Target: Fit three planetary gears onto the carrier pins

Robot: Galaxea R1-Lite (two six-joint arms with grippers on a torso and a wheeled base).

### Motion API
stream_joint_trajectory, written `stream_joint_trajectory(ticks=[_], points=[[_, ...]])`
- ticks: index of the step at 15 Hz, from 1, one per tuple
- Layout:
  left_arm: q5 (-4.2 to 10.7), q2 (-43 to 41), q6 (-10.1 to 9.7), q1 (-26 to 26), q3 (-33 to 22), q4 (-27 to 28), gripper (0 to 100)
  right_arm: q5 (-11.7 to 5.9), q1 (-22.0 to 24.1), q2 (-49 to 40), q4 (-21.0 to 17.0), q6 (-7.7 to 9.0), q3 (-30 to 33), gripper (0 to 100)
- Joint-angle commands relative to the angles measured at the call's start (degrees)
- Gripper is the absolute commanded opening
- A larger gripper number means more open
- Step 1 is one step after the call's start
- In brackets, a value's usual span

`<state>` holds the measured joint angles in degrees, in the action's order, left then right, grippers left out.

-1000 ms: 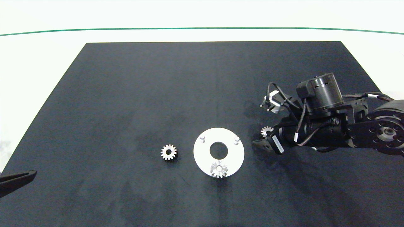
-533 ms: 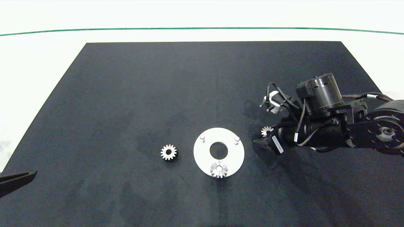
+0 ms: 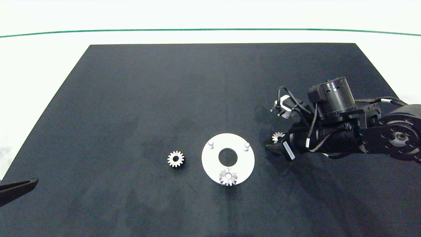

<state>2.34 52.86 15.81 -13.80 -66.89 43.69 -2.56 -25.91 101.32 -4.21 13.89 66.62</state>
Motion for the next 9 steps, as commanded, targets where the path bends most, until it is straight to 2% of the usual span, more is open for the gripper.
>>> stream_joint_trajectory(ticks=[1, 9], points=[[0.03, -0.04, 0.10, 0.00, 0.01, 0.25, 100, 0.01, 0.07, 0.46, 0.07, 0.09, 0.09, 53], [0.03, -0.04, 0.10, 0.00, 0.01, 0.34, 100, 0.36, 0.42, 0.46, 0.07, 0.09, 0.09, 37]])
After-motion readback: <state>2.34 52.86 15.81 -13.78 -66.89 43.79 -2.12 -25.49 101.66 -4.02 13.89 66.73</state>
